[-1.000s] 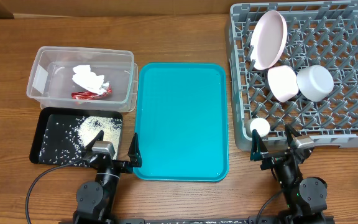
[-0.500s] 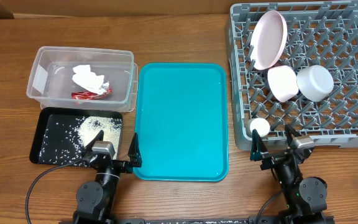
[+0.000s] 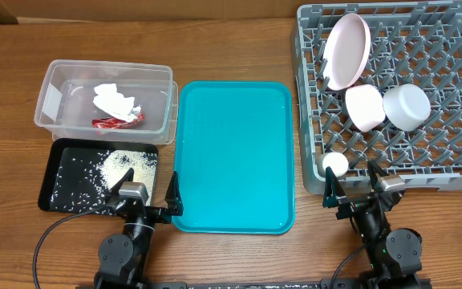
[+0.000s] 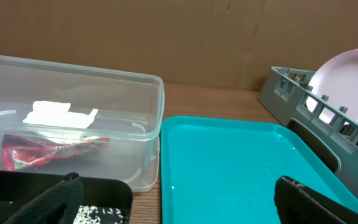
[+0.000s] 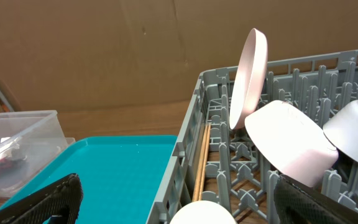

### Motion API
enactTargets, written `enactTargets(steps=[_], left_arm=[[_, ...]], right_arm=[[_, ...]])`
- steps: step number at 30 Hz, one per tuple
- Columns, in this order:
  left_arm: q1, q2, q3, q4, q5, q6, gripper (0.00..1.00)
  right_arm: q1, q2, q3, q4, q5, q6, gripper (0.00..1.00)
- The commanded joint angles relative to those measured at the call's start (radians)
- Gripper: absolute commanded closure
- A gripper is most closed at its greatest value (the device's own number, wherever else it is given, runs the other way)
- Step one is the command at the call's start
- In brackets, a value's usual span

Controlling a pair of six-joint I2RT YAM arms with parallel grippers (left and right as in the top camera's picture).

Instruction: Sort waste into correct bins and load items into the dishwasher

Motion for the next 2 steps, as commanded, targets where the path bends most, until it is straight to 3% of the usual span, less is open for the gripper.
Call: enactTargets(steps=[1,2], left_arm=[[0.003,-0.009,-0.004,0.002,0.004,-0.004,0.0],[0.003,-0.009,-0.004,0.002,0.004,-0.004,0.0]], right_arm=[[-0.004,-0.011,-0.01,0.006,0.002,0.0,0.0],[-0.004,-0.011,-0.01,0.006,0.002,0.0,0.0]])
